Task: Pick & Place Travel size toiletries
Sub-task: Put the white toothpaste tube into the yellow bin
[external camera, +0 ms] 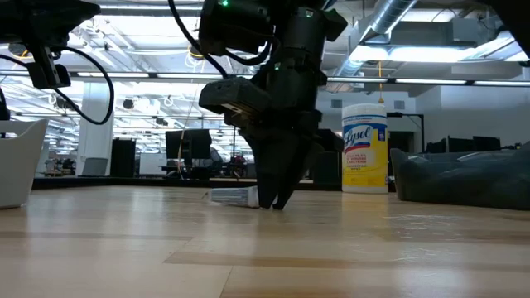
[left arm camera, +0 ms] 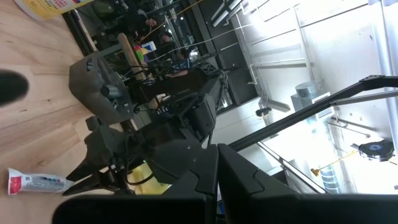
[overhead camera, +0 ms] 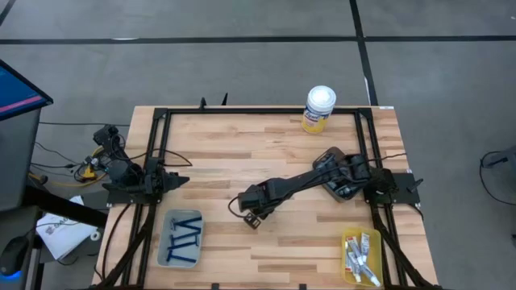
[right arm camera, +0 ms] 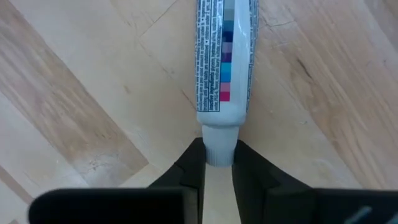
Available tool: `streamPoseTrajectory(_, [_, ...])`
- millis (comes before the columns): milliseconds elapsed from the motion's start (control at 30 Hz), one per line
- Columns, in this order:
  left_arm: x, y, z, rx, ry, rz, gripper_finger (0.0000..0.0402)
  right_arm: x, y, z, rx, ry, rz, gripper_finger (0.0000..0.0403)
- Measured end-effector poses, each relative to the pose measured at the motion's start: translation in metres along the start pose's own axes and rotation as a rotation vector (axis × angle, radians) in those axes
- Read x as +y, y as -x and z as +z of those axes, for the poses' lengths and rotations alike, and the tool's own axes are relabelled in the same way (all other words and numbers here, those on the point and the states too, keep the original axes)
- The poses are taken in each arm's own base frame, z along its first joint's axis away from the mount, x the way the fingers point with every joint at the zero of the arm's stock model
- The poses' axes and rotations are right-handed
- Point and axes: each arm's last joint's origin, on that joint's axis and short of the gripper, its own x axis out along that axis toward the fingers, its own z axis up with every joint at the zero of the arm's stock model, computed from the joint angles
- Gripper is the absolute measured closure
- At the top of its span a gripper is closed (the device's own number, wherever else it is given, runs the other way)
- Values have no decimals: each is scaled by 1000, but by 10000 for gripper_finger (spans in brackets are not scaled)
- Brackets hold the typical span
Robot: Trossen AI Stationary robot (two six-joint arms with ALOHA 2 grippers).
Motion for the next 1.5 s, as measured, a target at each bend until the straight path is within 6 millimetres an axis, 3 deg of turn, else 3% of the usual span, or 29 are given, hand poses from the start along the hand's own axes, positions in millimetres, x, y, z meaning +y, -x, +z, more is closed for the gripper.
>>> streamPoseTrajectory(200, [0, 0, 0, 0, 0, 0, 401, 7, 25, -8, 26, 3, -19, 359])
streamPoseTrajectory(367, [0, 0, 0, 0, 1, 0, 401, 12, 61, -39, 65, -27, -68, 359])
streamPoseTrajectory(633, [0, 0, 0, -2, 4, -2, 401, 11, 109, -140, 155, -229, -256, 359])
streamPoseTrajectory(1033, [0, 0, 0, -2, 5, -3, 401, -16, 167, -295, 350, -607, -366, 359])
streamPoseTrajectory(1200, [0, 0, 0, -2, 5, -3, 401, -25, 163, -329, 449, -588, -448, 359])
streamPoseTrajectory(1500, [-1, 0, 0, -3, 6, -4, 401, -19, 118, -330, 484, -578, -306, 341])
